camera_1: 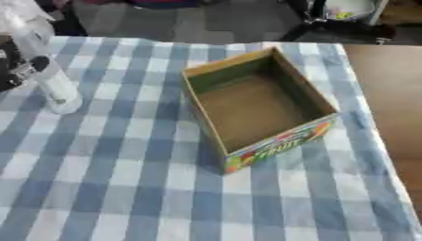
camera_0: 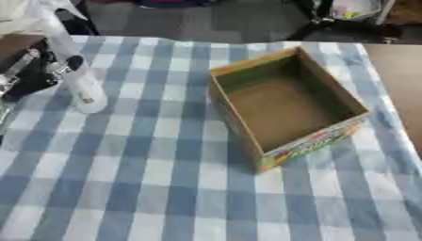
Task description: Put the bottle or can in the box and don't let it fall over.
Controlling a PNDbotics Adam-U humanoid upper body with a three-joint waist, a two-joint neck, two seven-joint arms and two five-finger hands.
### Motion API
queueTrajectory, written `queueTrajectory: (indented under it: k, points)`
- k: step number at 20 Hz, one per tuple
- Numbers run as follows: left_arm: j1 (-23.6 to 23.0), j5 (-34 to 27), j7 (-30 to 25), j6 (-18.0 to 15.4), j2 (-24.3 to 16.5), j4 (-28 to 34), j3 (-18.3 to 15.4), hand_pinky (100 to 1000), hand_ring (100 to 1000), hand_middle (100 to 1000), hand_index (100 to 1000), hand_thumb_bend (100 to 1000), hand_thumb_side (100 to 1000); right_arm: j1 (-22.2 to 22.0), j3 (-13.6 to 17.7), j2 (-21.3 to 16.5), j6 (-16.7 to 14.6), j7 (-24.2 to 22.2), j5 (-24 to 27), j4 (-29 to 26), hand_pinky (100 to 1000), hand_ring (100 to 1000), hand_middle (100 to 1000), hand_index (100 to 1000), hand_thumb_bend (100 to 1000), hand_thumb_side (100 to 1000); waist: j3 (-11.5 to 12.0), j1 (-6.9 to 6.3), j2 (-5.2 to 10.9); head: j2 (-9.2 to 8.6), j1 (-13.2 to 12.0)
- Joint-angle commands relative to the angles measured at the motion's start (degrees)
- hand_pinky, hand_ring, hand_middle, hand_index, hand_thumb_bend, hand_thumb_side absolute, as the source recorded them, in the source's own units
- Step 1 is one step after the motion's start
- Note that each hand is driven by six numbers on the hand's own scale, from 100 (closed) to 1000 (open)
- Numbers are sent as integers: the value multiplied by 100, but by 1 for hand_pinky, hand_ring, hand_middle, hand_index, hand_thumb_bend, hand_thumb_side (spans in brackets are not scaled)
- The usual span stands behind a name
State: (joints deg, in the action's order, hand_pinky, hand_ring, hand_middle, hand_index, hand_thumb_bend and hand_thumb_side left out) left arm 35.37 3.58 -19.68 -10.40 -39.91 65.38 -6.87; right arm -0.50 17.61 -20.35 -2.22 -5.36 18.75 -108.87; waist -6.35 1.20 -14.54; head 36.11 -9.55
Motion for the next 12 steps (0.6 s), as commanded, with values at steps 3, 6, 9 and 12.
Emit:
queueTrajectory:
  k: [3, 6, 9, 12]
  points:
    - [102, 75, -150, -61, -111, 32, -8, 1000, 852, 982, 1000, 410, 650, 35, 37, -73, -4, -24, -9, -28, 824, 979, 1000, 1000, 100, 718, -15, -3, 43, -80, -30]
    - [86, 145, -190, -91, -101, 15, -1, 1000, 853, 982, 1000, 408, 642, 39, 37, -63, 8, -21, -14, -22, 824, 979, 1000, 1000, 100, 720, -18, -2, 34, -82, -32]
    - [56, 211, -232, -137, -95, 18, 9, 1000, 856, 984, 1000, 408, 637, 37, 39, -57, 15, -17, -18, -17, 824, 979, 1000, 1000, 100, 720, -20, 4, 29, -88, -35]
    - [35, 262, -285, -168, -86, 21, 16, 1000, 860, 986, 1000, 408, 638, 37, 40, -51, 24, -14, -20, -10, 825, 979, 1000, 1000, 100, 723, -18, 8, 25, -88, -42]
